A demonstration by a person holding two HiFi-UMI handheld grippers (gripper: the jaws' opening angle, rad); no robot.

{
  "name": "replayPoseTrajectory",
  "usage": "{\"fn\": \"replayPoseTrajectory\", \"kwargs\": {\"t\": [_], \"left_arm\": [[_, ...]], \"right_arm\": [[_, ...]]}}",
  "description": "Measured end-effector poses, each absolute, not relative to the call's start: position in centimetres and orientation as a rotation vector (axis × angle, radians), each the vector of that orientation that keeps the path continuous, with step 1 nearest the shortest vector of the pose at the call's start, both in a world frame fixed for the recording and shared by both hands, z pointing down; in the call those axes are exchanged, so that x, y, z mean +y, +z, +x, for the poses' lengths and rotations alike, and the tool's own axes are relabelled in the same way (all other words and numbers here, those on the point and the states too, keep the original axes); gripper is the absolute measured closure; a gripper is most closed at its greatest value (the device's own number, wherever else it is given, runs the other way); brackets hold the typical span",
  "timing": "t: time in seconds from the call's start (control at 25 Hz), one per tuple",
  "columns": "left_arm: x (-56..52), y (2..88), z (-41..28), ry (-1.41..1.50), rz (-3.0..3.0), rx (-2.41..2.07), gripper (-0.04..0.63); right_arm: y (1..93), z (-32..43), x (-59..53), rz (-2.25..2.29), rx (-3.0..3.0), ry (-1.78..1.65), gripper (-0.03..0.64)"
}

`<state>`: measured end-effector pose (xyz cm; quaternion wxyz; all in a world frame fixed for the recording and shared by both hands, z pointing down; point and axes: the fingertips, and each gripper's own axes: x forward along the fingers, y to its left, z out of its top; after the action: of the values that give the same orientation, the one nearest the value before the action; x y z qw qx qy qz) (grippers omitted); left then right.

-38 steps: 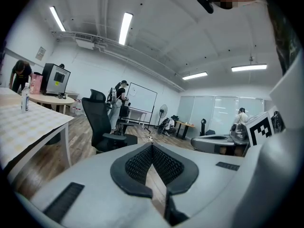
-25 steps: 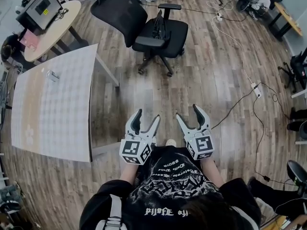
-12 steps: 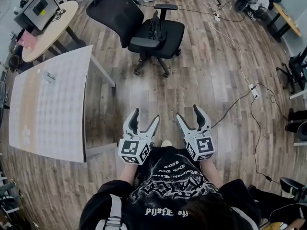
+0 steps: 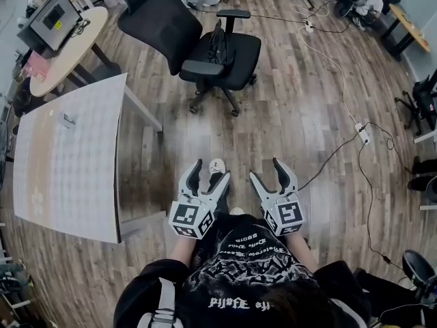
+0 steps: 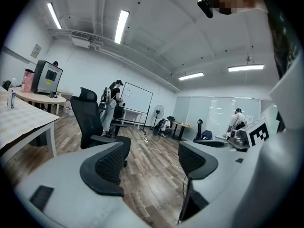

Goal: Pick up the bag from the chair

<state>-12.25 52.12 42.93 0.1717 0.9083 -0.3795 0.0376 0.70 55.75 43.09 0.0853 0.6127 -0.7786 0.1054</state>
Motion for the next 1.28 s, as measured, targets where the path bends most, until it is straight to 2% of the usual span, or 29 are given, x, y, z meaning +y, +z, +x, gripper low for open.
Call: {"fn": "replayPoseTrajectory", "kwargs": {"t": [0.76, 0.92, 1.28], "left_arm": [[26.8, 44.1, -4.3, 0.199, 2.686, -0.891, 0.229], [21.3, 42.9, -3.7, 0.166, 2.7, -0.926, 0.229], [15.9, 44.8, -3.3, 0.212, 2.666, -0.816, 0.229]], "right_arm": [[42.8, 5.3, 33.4, 1.874, -2.321, 0.337, 0.305], [42.9, 4.9, 29.4, 1.867, -2.385, 0.378, 0.329], [43.5, 4.7, 24.0, 1.893, -2.388, 0.403, 0.329]]}}
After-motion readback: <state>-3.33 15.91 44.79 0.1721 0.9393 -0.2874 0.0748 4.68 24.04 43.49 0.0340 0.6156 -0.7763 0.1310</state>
